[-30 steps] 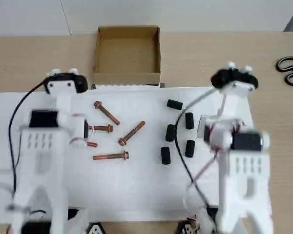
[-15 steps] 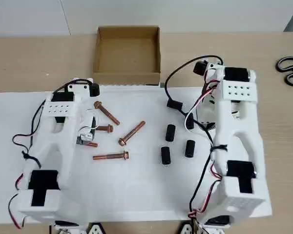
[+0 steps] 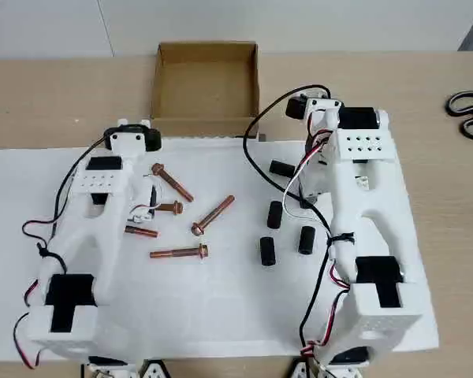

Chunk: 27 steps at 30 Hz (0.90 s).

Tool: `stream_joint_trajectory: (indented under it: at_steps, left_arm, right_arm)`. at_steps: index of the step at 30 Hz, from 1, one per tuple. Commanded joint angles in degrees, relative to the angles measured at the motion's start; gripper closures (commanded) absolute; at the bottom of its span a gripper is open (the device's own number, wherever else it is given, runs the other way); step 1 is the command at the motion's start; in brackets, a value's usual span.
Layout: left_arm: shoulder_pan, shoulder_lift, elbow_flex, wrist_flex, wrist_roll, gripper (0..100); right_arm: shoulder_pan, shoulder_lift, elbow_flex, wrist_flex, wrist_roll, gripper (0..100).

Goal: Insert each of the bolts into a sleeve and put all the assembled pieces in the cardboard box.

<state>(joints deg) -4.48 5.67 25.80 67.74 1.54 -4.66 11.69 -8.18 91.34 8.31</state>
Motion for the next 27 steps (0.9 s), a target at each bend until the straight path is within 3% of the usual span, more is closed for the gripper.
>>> stream_joint_trajectory:
  at_steps: [1, 27]
  left_arm:
    - [0.3, -0.7, 1.4, -2.8, 0.0, 99]
    - [2.4, -0.3, 1.5, -4.1, 0.3, 99]
  right_arm:
    - [-0.2, 0.7, -2.1, -2.4, 0.2, 82.2]
    - [-4.5, 9.7, -2.4, -13.7, -2.2, 82.2]
